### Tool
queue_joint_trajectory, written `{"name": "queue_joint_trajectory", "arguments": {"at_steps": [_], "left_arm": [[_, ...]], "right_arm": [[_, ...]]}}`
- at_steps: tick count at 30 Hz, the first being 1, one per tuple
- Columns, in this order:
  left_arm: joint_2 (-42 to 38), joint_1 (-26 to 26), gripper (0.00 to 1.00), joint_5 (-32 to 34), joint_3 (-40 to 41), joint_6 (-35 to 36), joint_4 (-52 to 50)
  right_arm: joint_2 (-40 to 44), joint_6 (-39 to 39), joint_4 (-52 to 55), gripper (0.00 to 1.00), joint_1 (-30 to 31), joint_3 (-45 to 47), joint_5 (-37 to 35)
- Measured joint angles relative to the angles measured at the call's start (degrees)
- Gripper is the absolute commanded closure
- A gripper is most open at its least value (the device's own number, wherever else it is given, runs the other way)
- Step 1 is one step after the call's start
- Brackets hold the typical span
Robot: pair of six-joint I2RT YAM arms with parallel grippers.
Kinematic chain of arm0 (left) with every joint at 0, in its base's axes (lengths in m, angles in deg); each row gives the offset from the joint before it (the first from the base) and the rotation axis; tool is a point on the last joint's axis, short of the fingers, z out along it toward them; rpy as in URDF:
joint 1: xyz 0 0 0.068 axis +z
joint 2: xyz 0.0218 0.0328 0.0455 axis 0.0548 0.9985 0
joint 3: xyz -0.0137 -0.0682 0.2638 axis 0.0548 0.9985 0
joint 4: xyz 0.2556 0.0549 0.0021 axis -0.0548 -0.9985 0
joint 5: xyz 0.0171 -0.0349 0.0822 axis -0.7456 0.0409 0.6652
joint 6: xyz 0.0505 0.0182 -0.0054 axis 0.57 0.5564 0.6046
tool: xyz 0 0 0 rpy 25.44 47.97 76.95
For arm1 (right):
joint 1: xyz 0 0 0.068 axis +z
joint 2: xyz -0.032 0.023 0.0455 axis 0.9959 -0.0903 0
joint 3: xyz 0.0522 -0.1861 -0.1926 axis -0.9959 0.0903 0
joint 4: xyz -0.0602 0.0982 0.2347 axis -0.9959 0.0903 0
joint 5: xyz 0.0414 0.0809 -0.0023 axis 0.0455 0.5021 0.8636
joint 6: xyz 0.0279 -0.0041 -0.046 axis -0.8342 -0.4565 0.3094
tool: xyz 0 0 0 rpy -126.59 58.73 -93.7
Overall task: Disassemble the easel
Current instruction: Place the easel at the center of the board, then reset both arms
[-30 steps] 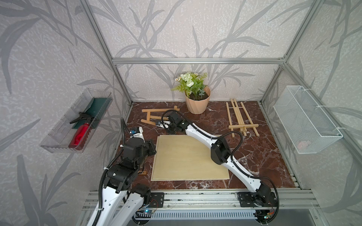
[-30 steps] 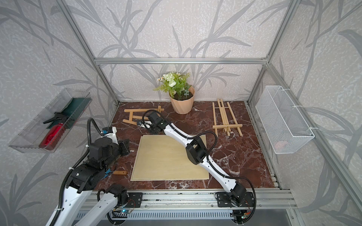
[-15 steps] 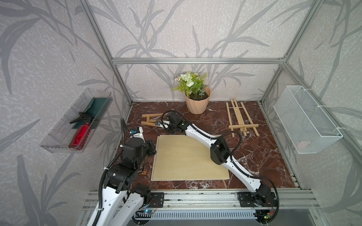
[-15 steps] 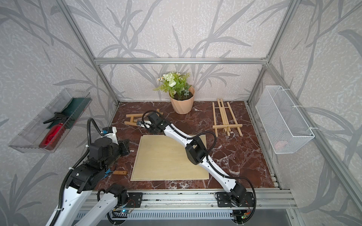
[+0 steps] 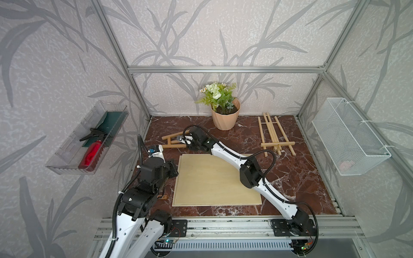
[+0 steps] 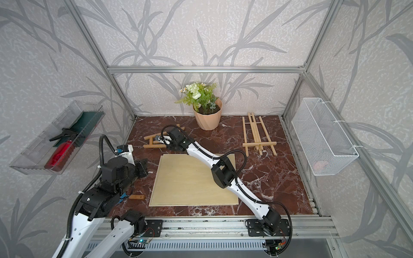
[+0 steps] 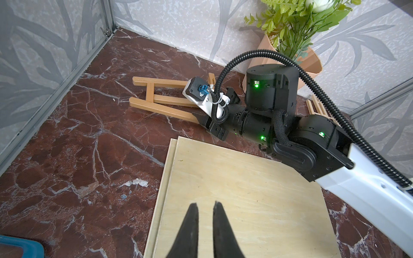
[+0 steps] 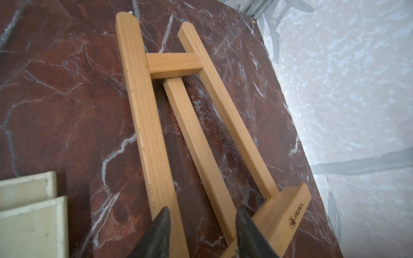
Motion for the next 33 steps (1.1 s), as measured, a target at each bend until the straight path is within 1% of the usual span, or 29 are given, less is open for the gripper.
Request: {"name": "queue_joint_trajectory", "arguments": {"at_steps": [4, 7, 9, 10, 11, 12, 14, 15, 16, 18, 21, 22, 27, 30, 32, 33], "left_arm": [[-0.1, 0.0, 0.85, 0.0, 0.0, 0.0, 0.0], [-0.1, 0.0, 0.84, 0.1, 0.0, 0.0, 0.0], [-0.1, 0.0, 0.71, 0.2, 0.0, -0.1, 0.0], [-0.1, 0.0, 0.68, 0.3, 0.0, -0.1, 0.0], [-0.2, 0.1, 0.64, 0.4, 0.0, 0.1, -0.1], [-0.2, 0.2, 0.58, 0.5, 0.0, 0.1, -0.1], [-0.4, 0.4, 0.49, 0.8, 0.0, 0.0, -0.2], [-0.6, 0.5, 0.43, 0.9, 0.0, 0.0, -0.2], [-0.9, 0.7, 0.39, 1.0, 0.0, 0.0, -0.2], [-1.4, 1.0, 0.3, 1.3, 0.0, 0.1, -0.2], [-2.1, 1.2, 0.05, 1.7, 0.0, 0.1, -0.2], [-2.3, 1.3, 0.01, 1.9, 0.0, 0.2, -0.2], [-2.7, 1.4, 0.01, 3.1, 0.0, 0.0, -0.2], [-2.8, 1.6, 0.01, 4.1, 0.0, 0.0, -0.2], [-2.8, 1.7, 0.01, 4.9, 0.0, 0.0, -0.2], [-2.8, 1.7, 0.01, 5.4, 0.0, 0.0, -0.2]], "right_arm": [[0.0, -1.7, -1.2, 0.5, 0.1, 0.4, -0.5], [1.3, -3.6, -2.3, 0.48, 0.6, 3.7, -1.2], [3.1, -5.0, -2.4, 0.46, 1.2, 7.1, -1.9], [4.6, -5.7, -2.7, 0.45, 1.6, 9.6, -2.7], [6.9, -6.8, -3.6, 0.43, 2.0, 13.0, -3.5], [9.8, -7.7, -4.9, 0.4, 2.5, 17.4, -4.1], [17.6, -9.5, -9.1, 0.31, 3.3, 28.3, -5.0], [22.1, -10.4, -12.1, 0.28, 3.5, 34.2, -5.5], [26.9, -11.1, -15.6, 0.27, 3.9, 40.1, -5.9], [35.2, -12.7, -22.0, 0.25, 4.4, 48.9, -6.9], [46.8, -14.4, -32.1, 0.22, 4.3, 60.1, -8.9], [50.6, -15.1, -35.9, 0.22, 4.1, 63.9, -9.7], [65.2, -18.9, -50.1, 0.21, 1.5, 82.5, -14.1], [70.6, -19.8, -56.2, 0.13, -1.6, 91.5, -19.6], [72.9, -20.8, -59.5, 0.0, -4.3, 96.6, -22.8], [74.4, -22.1, -60.6, 0.01, -6.1, 99.3, -24.1]]}}
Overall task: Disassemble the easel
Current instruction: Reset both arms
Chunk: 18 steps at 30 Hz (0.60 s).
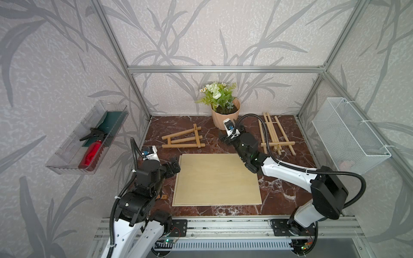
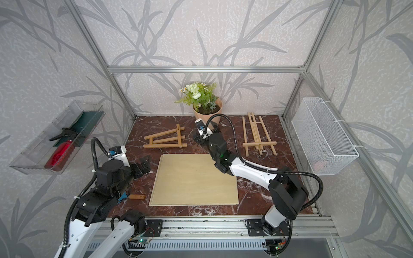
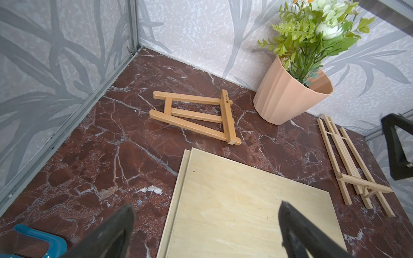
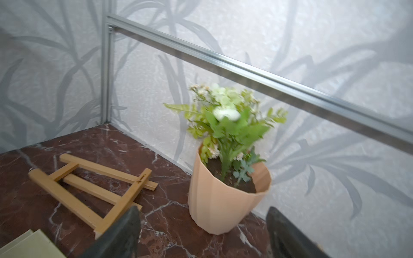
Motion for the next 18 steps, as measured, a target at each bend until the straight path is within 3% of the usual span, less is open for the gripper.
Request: {"name": "queue_joint_trajectory", "arguments": {"at_steps": [7, 12, 18], "left_arm": [[0.1, 0.0, 0.01, 3.0, 0.0, 0.0, 0.5], [2.4, 0.0, 0.01, 3.8, -0.6, -1.4, 1.8], [12.2, 0.0, 0.01, 2.3, -9.1, -2.6, 5.4]], "right_arm": [[13.5, -13.7, 1.8, 0.01, -17.0, 14.3, -3.8], [20.1, -19.3, 7.3, 0.01, -24.7, 19.2, -2.7], [19.2, -24.2, 13.6, 0.01, -29.5, 20.7, 0.2]]}}
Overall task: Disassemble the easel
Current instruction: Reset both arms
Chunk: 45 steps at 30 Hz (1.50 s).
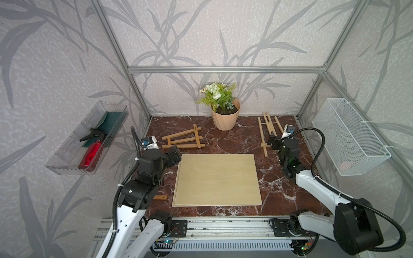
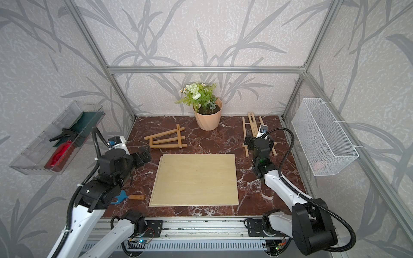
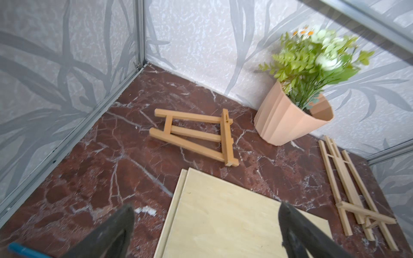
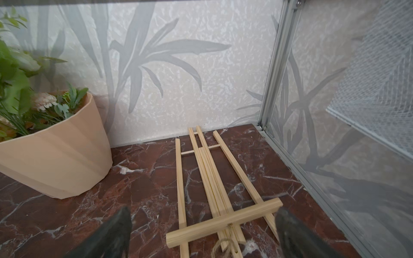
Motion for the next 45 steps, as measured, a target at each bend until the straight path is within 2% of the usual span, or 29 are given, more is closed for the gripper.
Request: {"name": "queue_joint_trajectory", "arguments": {"at_steps": [5, 9, 15, 18, 20, 23, 27, 30, 34, 37, 41, 45], "left_arm": [[11.0, 0.1, 0.01, 0.0, -8.7, 0.9, 7.4], [17.6, 0.8, 0.01, -1.1, -8.1, 3.7, 16.8], [24.8, 3.1, 0.01, -2.5, 1.7, 7.8, 35.5], [26.9, 4.5, 0.01, -1.4, 12.9, 12.3, 50.1], [29.3, 5.7, 0.01, -0.1, 19.1, 16.0, 56.0], [33.0, 8.3, 0.01, 2.4, 23.1, 18.5, 59.1], [34.2, 11.7, 0.01, 5.3, 25.4, 19.7, 61.4], [34.5, 13.4, 0.01, 6.8, 25.5, 20.2, 61.0], [34.7, 15.4, 0.01, 7.2, 26.1, 20.9, 60.6], [35.3, 16.2, 0.01, 7.4, 29.8, 21.3, 64.6], [38.9, 16.5, 0.01, 6.1, 34.1, 22.1, 71.8], [44.3, 16.6, 0.01, 2.8, 36.5, 23.6, 81.7]], "right_arm": [[-5.2, -0.9, 5.2, 0.01, -0.1, -2.1, 0.3], [-6.8, 0.4, 6.8, 0.01, -0.2, -2.1, 0.7], [-10.0, 7.6, -4.3, 0.01, -0.5, 2.8, 4.5], [-12.5, 9.5, -5.2, 0.01, -0.5, 3.3, 6.1], [-12.5, 10.5, -5.6, 0.01, -0.5, 3.3, 6.8], [-11.5, 11.4, -5.8, 0.01, -0.9, 3.3, 7.1], [-9.1, 12.1, -5.8, 0.01, -1.4, 4.5, 7.4], [-7.7, 13.0, -8.7, 0.01, -1.4, 8.2, 7.0], [-10.2, 14.4, -12.7, 0.01, -1.2, 13.8, 7.0], [-11.4, 15.5, -16.8, 0.01, -1.2, 15.6, 6.8], [-17.0, 17.1, -29.0, 0.01, -1.2, 17.7, 7.4], [-19.8, 17.3, -33.4, 0.01, -1.4, 19.7, 7.9]]}}
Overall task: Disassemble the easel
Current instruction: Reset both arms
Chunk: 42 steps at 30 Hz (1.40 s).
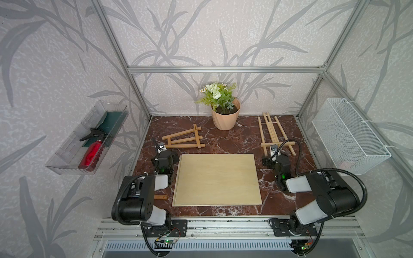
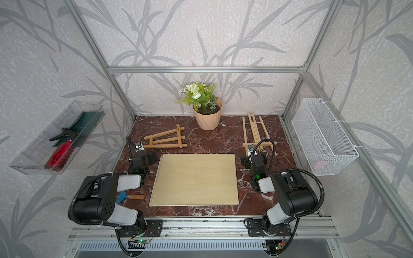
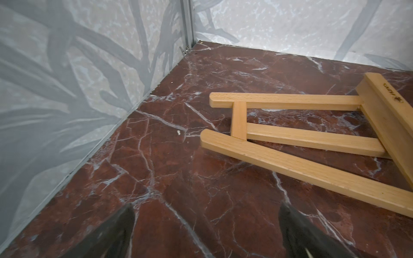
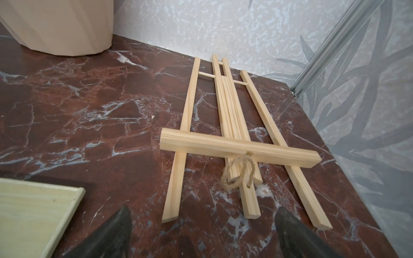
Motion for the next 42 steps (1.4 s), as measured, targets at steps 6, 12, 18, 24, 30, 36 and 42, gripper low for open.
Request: {"name": "queue_joint_trajectory", "arguments": {"at_steps": [6, 12, 18, 24, 30, 36, 42], "left_arm": [[2.9, -1.0, 0.01, -3.4, 1.0, 2.7, 6.4], [2.9, -0.8, 0.01, -4.5, 0.7, 3.4, 7.4], [2.9, -0.8, 0.01, -4.5, 0.7, 3.4, 7.5], [2.9, -0.8, 0.01, -4.5, 0.7, 3.4, 7.5], [2.9, -0.8, 0.01, -4.5, 0.7, 3.4, 7.6], [2.9, -0.8, 0.01, -4.5, 0.7, 3.4, 7.6], [2.9, -0.8, 0.01, -4.5, 0.7, 3.5, 7.6]], "right_arm": [[-5.6, 1.1, -12.7, 0.01, 0.7, 3.6, -0.3], [-5.6, 2.1, -16.7, 0.01, 1.1, 4.1, 0.0], [-3.3, -0.8, -4.6, 0.01, -3.6, -4.0, 3.9], [-2.2, -2.7, -0.2, 0.01, -5.4, -5.0, 6.1], [-2.2, -3.2, 1.3, 0.01, -5.4, -5.0, 7.1], [-2.2, -3.2, 1.6, 0.01, -5.4, -5.0, 7.2], [-2.2, -3.2, 1.7, 0.01, -5.4, -5.0, 7.2]]}}
